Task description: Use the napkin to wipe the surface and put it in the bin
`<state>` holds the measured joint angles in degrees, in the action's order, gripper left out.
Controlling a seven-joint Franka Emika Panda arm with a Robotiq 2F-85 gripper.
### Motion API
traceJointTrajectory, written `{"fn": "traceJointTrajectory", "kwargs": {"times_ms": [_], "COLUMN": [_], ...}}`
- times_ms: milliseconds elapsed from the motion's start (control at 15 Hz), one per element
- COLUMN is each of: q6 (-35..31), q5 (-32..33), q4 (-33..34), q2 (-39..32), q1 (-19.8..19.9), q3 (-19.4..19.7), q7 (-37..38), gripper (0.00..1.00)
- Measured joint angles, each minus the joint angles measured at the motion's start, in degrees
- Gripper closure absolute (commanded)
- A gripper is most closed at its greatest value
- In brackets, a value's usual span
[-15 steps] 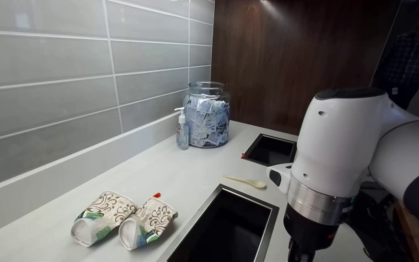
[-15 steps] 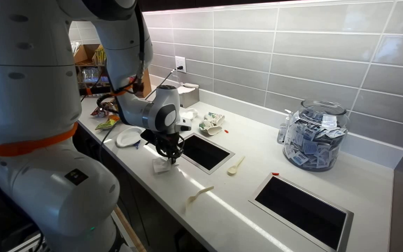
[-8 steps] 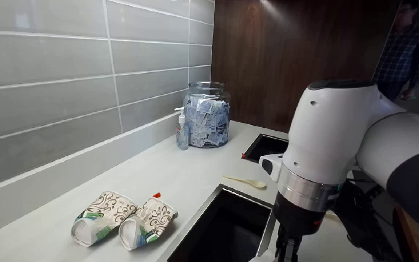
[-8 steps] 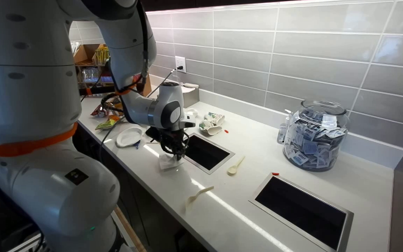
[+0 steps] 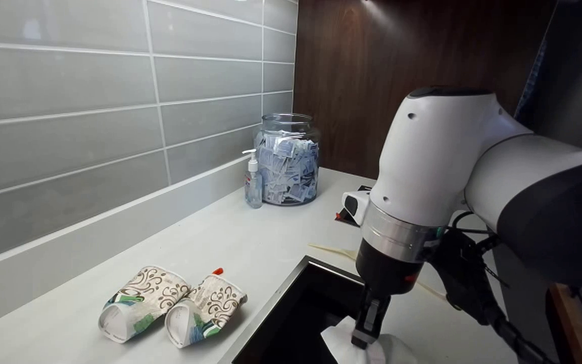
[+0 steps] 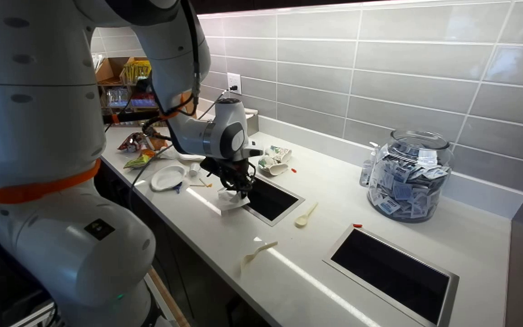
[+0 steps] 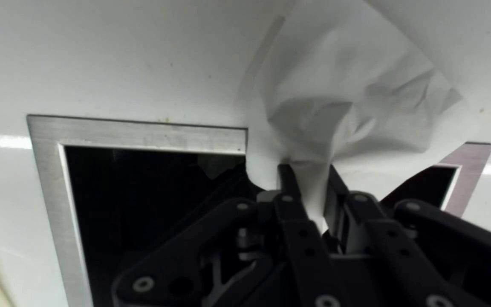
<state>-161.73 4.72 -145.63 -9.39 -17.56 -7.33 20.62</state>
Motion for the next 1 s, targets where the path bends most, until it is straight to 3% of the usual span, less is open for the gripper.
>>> {"fn": "traceJointTrajectory", "kwargs": {"times_ms": [1000], "q6": [4.72], "q5": [1.45], "q4": [13.82], "q2": [-7.94], "q1": [0.55], "q3": [3.62], "q7": [-0.34], "gripper": [0.95]}}
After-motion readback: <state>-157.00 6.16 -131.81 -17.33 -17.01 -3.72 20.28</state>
